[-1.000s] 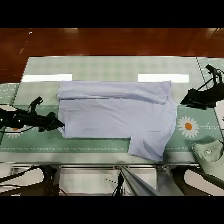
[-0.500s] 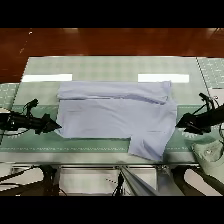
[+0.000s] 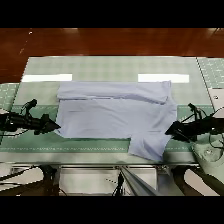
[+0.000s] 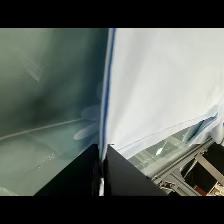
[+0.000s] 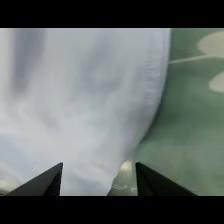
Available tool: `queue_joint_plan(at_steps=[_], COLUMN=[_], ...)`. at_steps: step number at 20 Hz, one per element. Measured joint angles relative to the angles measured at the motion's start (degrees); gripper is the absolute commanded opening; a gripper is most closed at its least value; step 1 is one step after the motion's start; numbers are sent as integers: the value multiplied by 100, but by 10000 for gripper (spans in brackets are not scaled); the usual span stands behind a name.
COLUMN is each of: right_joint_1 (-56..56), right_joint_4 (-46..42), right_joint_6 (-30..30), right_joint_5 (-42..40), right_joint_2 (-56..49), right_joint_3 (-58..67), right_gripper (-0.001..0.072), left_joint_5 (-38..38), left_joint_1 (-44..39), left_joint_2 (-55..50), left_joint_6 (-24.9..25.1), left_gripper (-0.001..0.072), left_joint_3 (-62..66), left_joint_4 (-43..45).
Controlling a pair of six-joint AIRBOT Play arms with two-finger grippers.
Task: Fold the shirts.
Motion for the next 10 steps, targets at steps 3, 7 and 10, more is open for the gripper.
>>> queue_joint_plan(at_steps=[3, 7, 10], right_joint_1=[542, 905, 979], right_joint_4=[4, 101, 203], right_joint_6=[297, 446, 254], right_joint_5=[-328, -459, -407], right_joint_2=[0, 76, 334], right_joint_3=[-247, -109, 560], right_gripper=[97, 31, 30], left_joint_5=[-9, -44, -210], left_joint_1=[0, 0, 0], left_joint_2=[0, 0, 0], left_joint_6=[0, -2, -2], left_gripper=[24, 25, 24], left_joint_3=[0, 101, 527], left_joint_4=[0, 0, -9])
